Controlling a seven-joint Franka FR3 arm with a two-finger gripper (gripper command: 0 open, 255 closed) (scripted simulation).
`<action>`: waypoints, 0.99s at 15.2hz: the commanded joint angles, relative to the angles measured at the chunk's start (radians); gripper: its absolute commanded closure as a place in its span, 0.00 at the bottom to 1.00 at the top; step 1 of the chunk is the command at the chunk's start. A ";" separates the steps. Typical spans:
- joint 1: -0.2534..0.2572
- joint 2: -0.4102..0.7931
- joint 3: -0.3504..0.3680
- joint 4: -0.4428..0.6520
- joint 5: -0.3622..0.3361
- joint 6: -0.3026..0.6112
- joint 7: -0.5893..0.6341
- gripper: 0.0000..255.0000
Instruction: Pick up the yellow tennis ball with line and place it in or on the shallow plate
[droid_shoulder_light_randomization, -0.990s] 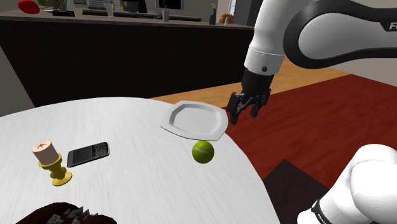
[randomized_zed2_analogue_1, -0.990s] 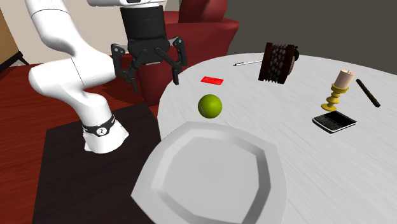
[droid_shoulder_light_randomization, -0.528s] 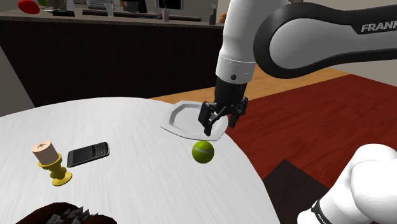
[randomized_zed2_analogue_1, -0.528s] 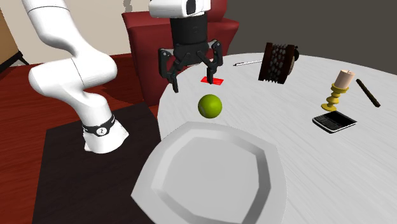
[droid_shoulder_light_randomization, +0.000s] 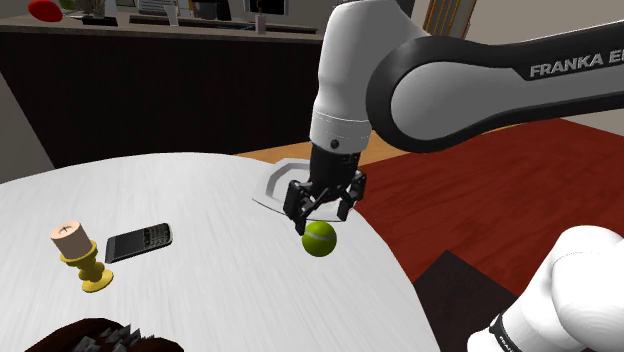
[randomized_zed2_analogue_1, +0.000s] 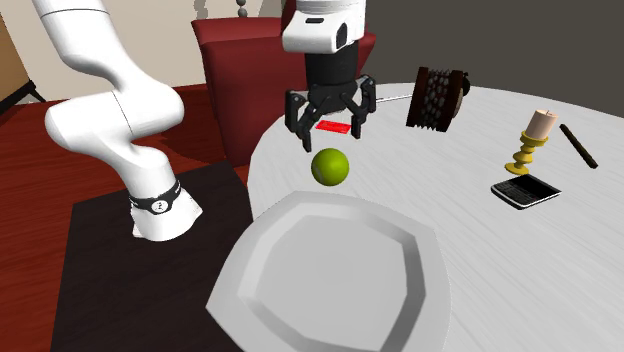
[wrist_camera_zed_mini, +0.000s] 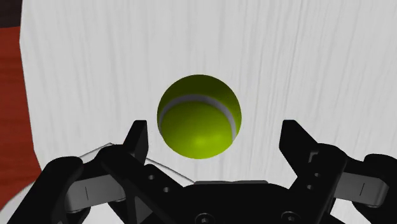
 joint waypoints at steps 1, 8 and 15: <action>0.000 0.010 0.005 -0.022 -0.001 0.031 0.000 0.00; 0.001 0.019 0.011 -0.048 0.000 0.067 0.001 0.00; 0.000 0.017 0.009 -0.047 0.000 0.064 -0.001 1.00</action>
